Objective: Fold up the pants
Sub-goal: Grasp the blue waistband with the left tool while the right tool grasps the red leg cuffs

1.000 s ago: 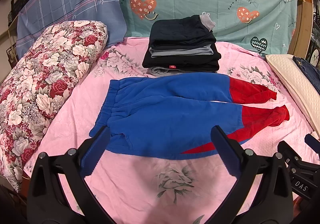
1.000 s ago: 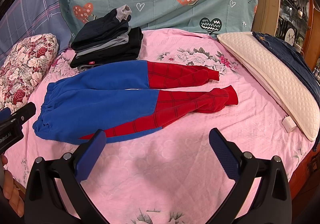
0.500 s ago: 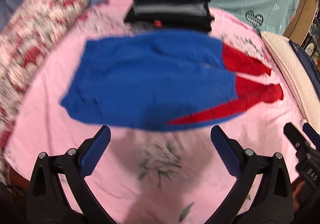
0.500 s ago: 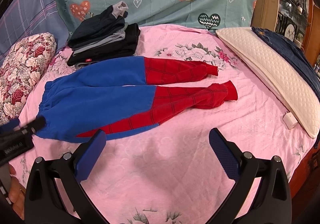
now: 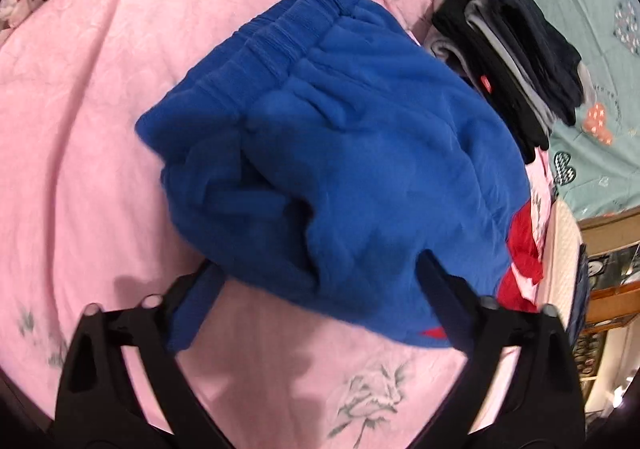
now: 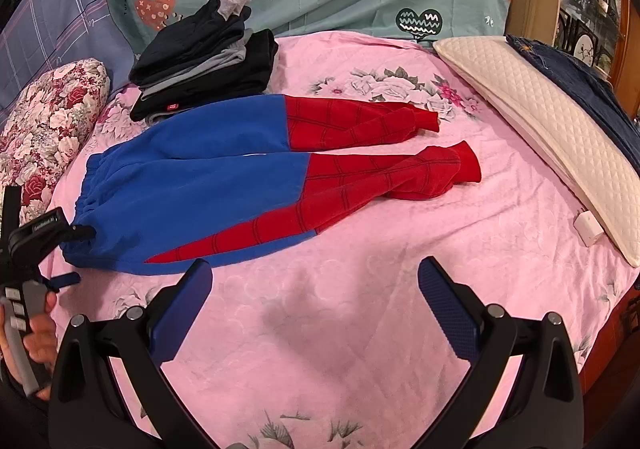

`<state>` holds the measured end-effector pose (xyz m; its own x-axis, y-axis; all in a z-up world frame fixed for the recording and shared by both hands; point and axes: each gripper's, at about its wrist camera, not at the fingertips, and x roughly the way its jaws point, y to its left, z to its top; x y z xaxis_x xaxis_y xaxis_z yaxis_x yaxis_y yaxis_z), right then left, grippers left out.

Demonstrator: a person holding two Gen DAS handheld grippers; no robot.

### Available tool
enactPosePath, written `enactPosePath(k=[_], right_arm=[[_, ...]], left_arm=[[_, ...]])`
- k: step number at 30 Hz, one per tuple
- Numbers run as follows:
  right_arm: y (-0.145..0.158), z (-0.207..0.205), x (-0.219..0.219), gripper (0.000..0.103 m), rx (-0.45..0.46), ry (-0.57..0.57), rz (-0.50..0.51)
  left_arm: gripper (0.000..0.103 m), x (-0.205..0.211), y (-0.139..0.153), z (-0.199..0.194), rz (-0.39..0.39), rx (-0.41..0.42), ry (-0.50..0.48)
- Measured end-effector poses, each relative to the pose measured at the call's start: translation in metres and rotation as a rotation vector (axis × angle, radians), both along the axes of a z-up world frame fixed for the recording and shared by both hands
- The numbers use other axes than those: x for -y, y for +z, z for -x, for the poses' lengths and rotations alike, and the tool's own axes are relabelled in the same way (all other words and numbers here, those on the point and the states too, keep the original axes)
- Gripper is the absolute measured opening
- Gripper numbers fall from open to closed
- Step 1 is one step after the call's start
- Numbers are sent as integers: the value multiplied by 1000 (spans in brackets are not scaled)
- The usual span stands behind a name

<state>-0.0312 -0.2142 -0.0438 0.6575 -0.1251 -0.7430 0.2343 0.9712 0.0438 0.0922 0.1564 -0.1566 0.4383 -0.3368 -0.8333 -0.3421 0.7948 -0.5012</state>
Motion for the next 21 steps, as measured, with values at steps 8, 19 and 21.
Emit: enactPosePath(k=[8,19,21], right_arm=[[10,3,43,102,7,-81,29],[-21,-72,181,93,-209,-228,-327],[-39,-85,189,70,-254,-232,-384]], left_arm=[[10,-28,-9,-17,66,12,45],[3,-56,-10,-2,17,58,88],[3,-53,-9,-5,-10,63,77]])
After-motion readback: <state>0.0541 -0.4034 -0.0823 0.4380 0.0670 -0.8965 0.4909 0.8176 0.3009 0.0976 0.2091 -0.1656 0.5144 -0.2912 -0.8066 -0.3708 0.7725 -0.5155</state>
